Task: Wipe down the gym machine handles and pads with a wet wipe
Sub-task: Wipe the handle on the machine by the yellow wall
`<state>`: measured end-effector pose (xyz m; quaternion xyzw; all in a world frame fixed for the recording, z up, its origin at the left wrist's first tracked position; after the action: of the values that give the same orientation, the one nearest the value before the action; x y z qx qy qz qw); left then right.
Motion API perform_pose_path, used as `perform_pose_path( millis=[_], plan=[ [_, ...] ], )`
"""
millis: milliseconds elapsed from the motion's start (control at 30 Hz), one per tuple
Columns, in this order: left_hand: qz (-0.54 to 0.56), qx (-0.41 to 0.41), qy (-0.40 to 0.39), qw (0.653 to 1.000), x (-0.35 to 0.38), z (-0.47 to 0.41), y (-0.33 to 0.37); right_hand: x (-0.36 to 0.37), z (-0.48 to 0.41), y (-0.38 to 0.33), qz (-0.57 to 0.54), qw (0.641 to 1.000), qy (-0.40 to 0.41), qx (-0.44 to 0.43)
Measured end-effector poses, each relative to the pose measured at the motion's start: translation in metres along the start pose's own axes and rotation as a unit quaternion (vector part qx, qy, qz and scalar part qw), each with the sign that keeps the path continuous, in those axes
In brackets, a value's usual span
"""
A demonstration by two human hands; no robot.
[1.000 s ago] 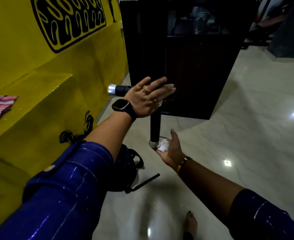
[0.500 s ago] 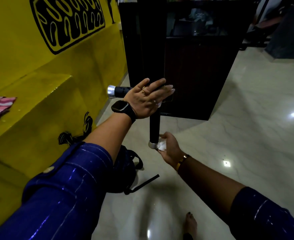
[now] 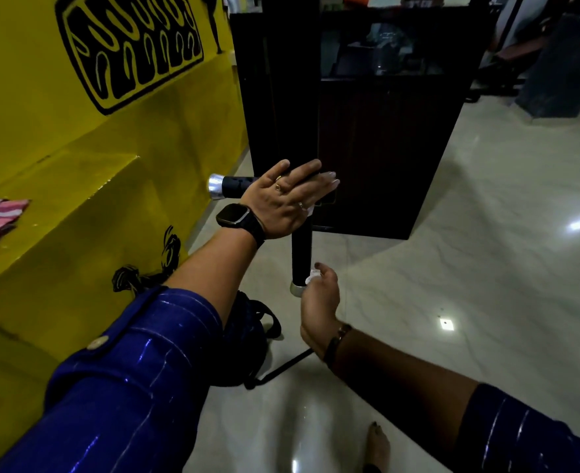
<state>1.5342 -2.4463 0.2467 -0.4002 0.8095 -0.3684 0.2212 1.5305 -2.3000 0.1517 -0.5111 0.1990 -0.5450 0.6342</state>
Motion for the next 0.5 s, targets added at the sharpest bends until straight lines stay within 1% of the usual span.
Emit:
perform_pose_path(
  millis=[67,133,200,300,333,367,433,500],
  plan=[
    [0.004,-0.002,0.006,1.000,0.000,0.000,0.000,0.006,-0.014,-0.015,-0.044,0.998,-0.001,0.047],
    [0.007,-0.003,0.007,1.000,0.000,0.000,0.000,0.015,-0.024,-0.032,-0.073,0.995,-0.004,0.062],
    [0.004,-0.003,0.002,1.000,0.000,0.001,0.001,0.024,-0.029,-0.051,-0.090,0.995,-0.021,0.031],
    [0.008,-0.002,-0.008,1.000,0.000,0.002,0.000,0.031,-0.029,-0.073,-0.127,0.987,-0.091,-0.037],
    [0.010,-0.002,-0.008,1.000,0.000,0.003,0.001,0.029,-0.027,-0.077,-0.114,0.985,-0.109,-0.063],
    [0.012,-0.003,-0.006,1.000,-0.001,0.002,0.001,0.027,-0.024,-0.078,-0.079,0.986,-0.119,-0.090],
    [0.014,-0.006,0.000,1.000,-0.001,0.002,0.001,0.021,-0.018,-0.070,0.013,0.983,-0.103,-0.148],
    [0.013,-0.008,0.002,1.000,0.000,0.002,0.001,0.012,-0.014,-0.051,0.098,0.973,-0.076,-0.197]
  ],
)
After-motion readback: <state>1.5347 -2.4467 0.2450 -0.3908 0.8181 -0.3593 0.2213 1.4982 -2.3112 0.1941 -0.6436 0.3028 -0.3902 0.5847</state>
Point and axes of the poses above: each hand's wrist, its own z-axis away from the middle knuckle, its own x-axis out of the palm, y = z × x, the point moved 2 cm from there along -z, towards the middle knuckle, and after that the axes turned 15 degrees about -z, right-handed, at the moved point
